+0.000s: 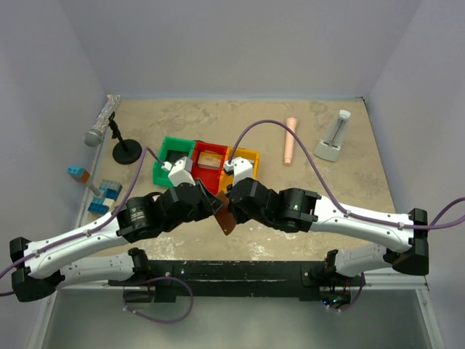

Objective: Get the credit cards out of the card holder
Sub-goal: Open the card holder at the center of the board.

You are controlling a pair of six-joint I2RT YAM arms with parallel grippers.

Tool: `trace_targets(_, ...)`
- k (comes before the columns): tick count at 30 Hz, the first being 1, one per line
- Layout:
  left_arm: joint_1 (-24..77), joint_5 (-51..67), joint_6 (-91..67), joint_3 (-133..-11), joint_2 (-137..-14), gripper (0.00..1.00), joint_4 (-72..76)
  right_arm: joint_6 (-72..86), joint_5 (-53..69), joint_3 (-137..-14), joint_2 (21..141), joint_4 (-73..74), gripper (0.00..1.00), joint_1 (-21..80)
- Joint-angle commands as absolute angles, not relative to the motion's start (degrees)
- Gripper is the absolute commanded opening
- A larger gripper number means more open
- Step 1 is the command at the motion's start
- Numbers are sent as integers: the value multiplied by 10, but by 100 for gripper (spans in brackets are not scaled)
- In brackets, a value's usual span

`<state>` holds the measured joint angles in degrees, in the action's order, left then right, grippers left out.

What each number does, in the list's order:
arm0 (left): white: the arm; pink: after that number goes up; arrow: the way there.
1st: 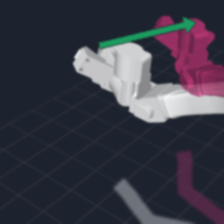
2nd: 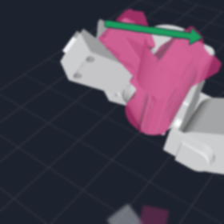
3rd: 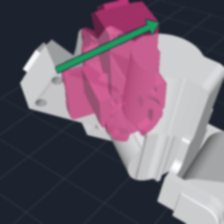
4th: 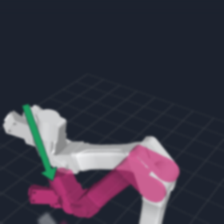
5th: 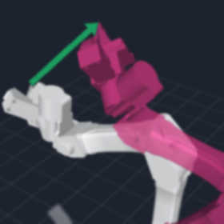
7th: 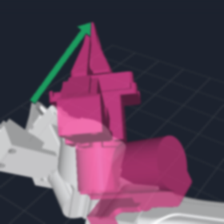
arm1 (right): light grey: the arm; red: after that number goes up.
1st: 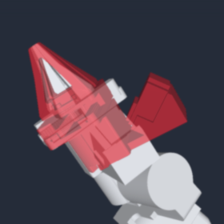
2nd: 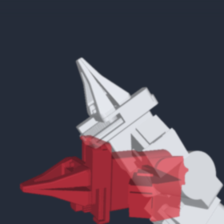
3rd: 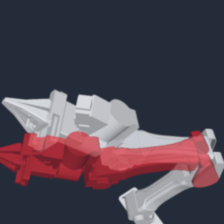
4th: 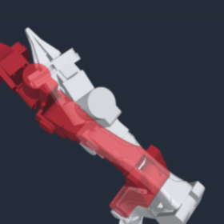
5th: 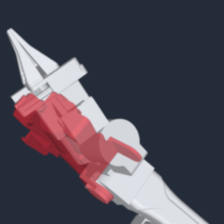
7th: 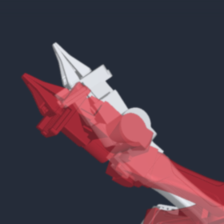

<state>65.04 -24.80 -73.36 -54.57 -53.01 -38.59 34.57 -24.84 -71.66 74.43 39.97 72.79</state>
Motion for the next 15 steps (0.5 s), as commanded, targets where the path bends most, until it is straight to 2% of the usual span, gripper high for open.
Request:
trace_targets(1,654,-269,-739,-556,-495,0,-357,330,-282,-693,739,489,0,711)
trace_targets(15,654,-272,-741,-550,-488,0,-360,339,-288,-688,737,495,0,693)
